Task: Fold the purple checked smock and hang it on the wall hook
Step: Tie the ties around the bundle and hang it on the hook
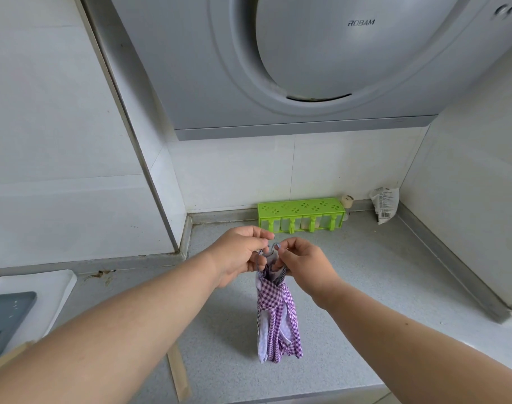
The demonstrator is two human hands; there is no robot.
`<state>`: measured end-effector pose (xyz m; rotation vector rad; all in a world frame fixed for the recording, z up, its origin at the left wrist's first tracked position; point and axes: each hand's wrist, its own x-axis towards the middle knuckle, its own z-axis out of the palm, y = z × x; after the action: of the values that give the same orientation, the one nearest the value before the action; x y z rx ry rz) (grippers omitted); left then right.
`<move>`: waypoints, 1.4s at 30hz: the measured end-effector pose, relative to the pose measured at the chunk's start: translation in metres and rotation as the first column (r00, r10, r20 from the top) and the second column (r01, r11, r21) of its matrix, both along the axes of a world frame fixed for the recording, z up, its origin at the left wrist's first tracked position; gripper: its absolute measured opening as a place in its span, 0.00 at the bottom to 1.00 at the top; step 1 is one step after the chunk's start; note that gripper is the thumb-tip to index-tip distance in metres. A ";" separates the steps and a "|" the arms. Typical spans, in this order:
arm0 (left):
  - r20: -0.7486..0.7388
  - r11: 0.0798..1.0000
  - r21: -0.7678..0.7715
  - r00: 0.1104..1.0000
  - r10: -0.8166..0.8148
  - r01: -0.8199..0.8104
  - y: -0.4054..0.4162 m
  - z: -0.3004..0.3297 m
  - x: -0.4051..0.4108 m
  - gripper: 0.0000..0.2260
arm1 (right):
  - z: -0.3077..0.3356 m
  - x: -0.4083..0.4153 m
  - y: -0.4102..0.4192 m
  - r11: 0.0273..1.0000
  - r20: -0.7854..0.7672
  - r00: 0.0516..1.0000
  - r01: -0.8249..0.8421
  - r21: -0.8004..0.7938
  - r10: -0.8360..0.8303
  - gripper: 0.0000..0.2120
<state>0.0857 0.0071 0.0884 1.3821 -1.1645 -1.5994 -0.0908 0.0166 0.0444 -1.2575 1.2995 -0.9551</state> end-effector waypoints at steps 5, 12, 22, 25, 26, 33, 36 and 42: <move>-0.074 0.999 -0.015 0.996 0.047 -0.048 0.001 0.007 0.000 0.08 | 0.008 -0.001 -0.004 0.999 -0.002 0.999 0.036 0.041 -0.036 0.06; -0.048 0.997 -0.074 0.999 0.015 -0.019 0.001 0.012 0.005 0.07 | 0.008 -0.003 -0.007 0.999 -0.067 0.997 0.028 0.046 -0.025 0.04; 0.146 0.961 -0.260 0.988 -0.060 0.097 0.001 0.015 0.011 0.09 | 0.028 0.003 0.001 0.960 -0.263 0.932 -0.274 -0.058 0.250 0.04; 0.138 0.955 -0.266 0.986 -0.095 0.129 0.001 0.015 0.012 0.08 | 0.029 0.004 0.002 0.951 -0.285 0.924 -0.293 -0.095 0.256 0.04; 0.136 0.954 -0.268 0.985 -0.104 0.138 0.001 0.014 0.012 0.08 | 0.030 0.005 0.002 0.951 -0.285 0.925 -0.291 -0.106 0.251 0.05; 0.301 0.944 -0.257 0.945 -0.127 0.208 0.002 0.010 0.013 0.03 | 0.032 0.003 0.005 0.955 -0.333 0.915 -0.276 -0.105 0.227 0.06; 0.465 0.931 -0.177 0.861 -0.206 0.318 0.006 0.009 0.016 0.10 | 0.033 0.002 0.004 0.953 -0.342 0.910 -0.284 -0.107 0.233 0.07; 0.562 0.927 -0.096 0.789 -0.249 0.362 0.005 0.007 0.016 0.14 | 0.036 0.000 0.006 0.952 -0.341 0.910 -0.286 -0.106 0.236 0.07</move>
<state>0.1015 0.0123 0.0953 1.6251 -1.9219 -1.2695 -0.0908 0.0222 0.0805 -1.7184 1.2794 -0.6830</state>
